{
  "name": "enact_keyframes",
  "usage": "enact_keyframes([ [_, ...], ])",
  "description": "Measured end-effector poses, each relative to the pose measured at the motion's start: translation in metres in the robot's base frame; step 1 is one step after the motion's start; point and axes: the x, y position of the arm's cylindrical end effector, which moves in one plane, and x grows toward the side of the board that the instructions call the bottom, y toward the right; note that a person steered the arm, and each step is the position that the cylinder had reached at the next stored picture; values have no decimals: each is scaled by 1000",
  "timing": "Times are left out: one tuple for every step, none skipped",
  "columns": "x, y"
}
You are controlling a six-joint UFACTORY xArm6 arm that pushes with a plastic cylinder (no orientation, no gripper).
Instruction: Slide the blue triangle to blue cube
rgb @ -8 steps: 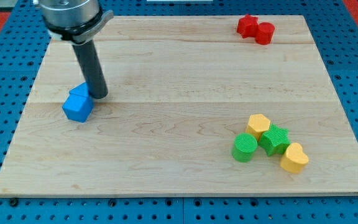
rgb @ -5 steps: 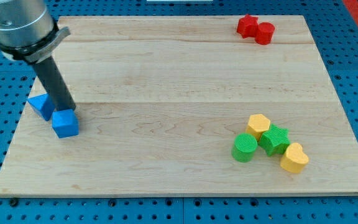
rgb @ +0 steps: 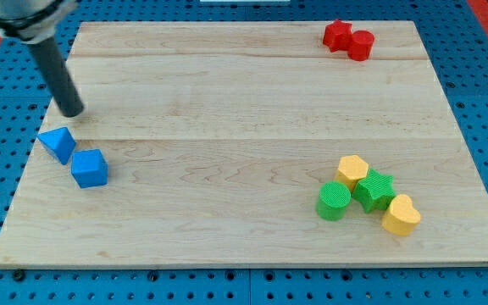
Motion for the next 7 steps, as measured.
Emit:
enact_keyframes([
  [23,-18],
  [54,-10],
  [52,-9],
  [52,-9],
  [52,-9],
  [52,-9],
  [52,16],
])
